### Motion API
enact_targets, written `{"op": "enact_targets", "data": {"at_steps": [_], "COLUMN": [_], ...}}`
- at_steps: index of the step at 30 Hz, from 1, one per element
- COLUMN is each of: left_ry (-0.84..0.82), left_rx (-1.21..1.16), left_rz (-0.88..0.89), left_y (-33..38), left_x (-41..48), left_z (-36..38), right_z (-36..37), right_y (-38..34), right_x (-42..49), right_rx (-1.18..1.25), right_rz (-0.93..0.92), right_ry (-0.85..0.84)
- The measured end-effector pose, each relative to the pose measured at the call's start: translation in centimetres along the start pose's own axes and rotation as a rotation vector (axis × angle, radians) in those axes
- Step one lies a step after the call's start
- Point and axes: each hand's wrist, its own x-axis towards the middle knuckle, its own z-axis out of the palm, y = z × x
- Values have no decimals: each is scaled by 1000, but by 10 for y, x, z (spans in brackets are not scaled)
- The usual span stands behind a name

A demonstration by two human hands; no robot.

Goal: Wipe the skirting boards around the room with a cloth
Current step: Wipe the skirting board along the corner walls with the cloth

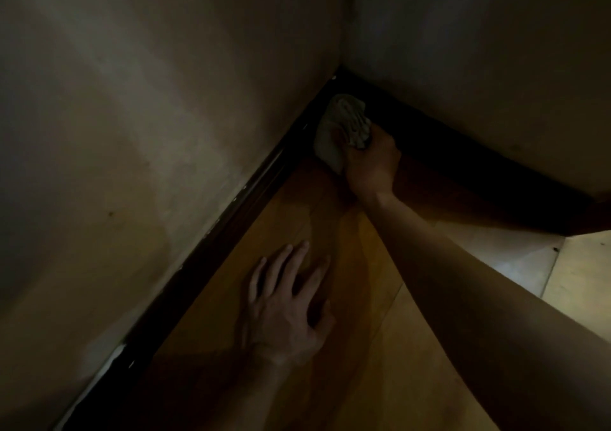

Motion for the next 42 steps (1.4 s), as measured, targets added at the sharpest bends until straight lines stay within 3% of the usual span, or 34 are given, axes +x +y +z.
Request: {"op": "enact_targets", "data": {"at_steps": [10,16,21,29,38,42], "left_ry": [-9,-19,0,-34,-69,-71], "left_rx": [-32,-33,-84,-62,-53,-59], "left_rz": [-16,-15,-17,-24,-28,-16], "left_y": [1,1,0,0,1,2], "left_x": [-1,-1,-1,0,1,0], "left_z": [-1,-2,-2,-6,-7,-7], "right_z": [7,11,11,16,12,12], "right_y": [3,-4,-1,-16,-18,-14], "right_x": [-55,-42,-42,11,13,-9], "right_rx": [150,99,43,-20,-7,62], "right_rz": [-30,15,-37,153,136,61], "right_ry": [-239,-75,-167,227,166,42]}}
